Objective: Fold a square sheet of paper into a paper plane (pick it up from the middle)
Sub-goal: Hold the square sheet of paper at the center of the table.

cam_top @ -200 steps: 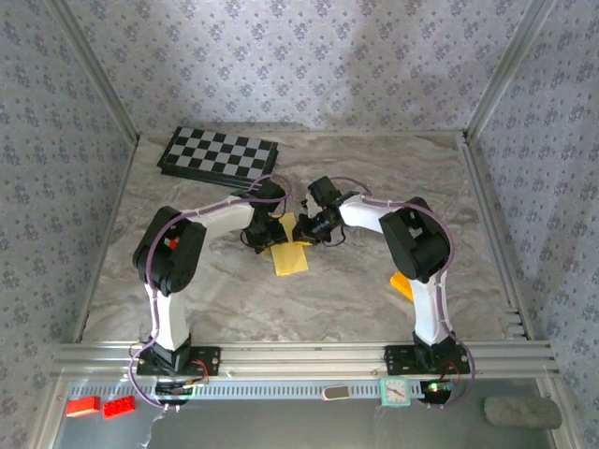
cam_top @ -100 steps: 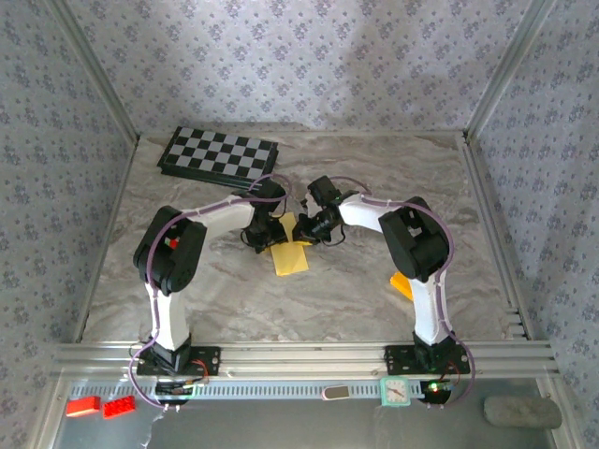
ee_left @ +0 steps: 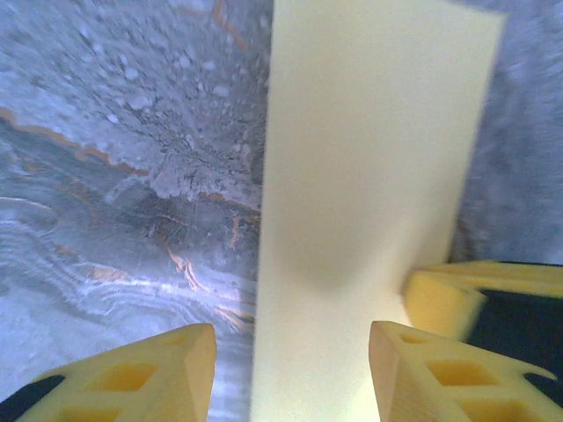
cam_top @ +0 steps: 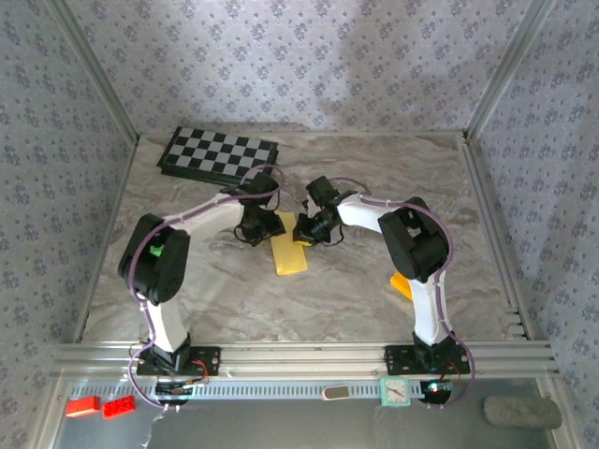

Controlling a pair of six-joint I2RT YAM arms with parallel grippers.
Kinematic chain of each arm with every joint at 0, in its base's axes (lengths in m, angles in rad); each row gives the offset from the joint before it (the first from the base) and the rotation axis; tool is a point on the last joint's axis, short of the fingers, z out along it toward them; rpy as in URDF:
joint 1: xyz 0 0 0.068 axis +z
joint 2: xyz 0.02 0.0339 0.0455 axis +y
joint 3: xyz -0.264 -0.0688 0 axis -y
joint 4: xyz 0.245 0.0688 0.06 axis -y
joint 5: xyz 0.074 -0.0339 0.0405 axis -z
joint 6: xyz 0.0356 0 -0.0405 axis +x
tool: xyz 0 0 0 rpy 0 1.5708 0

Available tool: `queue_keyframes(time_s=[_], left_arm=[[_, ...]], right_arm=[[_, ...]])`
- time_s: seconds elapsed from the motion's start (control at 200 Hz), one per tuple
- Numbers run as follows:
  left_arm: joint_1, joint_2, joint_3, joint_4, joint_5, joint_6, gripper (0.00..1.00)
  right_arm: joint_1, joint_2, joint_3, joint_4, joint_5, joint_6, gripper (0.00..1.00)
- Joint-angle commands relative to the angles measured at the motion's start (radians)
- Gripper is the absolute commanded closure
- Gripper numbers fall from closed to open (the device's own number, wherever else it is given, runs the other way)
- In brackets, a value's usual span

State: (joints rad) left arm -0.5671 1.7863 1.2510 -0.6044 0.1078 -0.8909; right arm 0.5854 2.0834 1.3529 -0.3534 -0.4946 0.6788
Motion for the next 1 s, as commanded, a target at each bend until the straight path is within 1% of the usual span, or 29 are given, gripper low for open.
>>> queue_keyframes(time_s=[0.0, 0.135, 0.2, 0.265, 0.4, 0.51, 0.625, 0.775, 0.885, 0.995], left_arm=[[0.001, -0.069, -0.041, 0.059, 0.055, -0.036, 0.54], [-0.001, -0.064, -0.065, 0.165, 0.176, -0.054, 0.61], [-0.004, -0.046, -0.062, 0.174, 0.194, -0.052, 0.65], [-0.006, -0.025, -0.056, 0.159, 0.195, -0.045, 0.65], [-0.009, -0.007, -0.044, 0.083, 0.12, -0.018, 0.61], [-0.012, 0.0, -0.036, 0.025, 0.054, 0.011, 0.55], [-0.015, 0.031, -0.039, 0.018, 0.052, 0.023, 0.5], [-0.025, 0.081, -0.032, 0.033, 0.075, 0.032, 0.43], [-0.025, 0.109, -0.022, 0.035, 0.076, 0.036, 0.43], [-0.025, 0.122, -0.025, 0.032, 0.063, 0.04, 0.47]], right_arm=[[0.008, 0.052, -0.06, -0.078, 0.115, 0.105, 0.87], [0.005, 0.045, -0.065, -0.084, 0.134, 0.123, 0.87], [0.004, 0.045, -0.064, -0.085, 0.133, 0.124, 0.87], [0.003, 0.046, -0.063, -0.084, 0.131, 0.125, 0.87], [-0.001, 0.039, -0.063, -0.083, 0.127, 0.12, 0.87], [-0.002, 0.035, -0.056, -0.08, 0.118, 0.113, 0.86], [-0.005, 0.032, -0.048, -0.079, 0.108, 0.114, 0.86], [-0.007, 0.024, -0.042, -0.068, 0.089, 0.117, 0.85], [-0.009, 0.006, -0.041, -0.044, 0.065, 0.118, 0.84], [-0.02, -0.026, -0.043, -0.019, 0.043, 0.119, 0.82]])
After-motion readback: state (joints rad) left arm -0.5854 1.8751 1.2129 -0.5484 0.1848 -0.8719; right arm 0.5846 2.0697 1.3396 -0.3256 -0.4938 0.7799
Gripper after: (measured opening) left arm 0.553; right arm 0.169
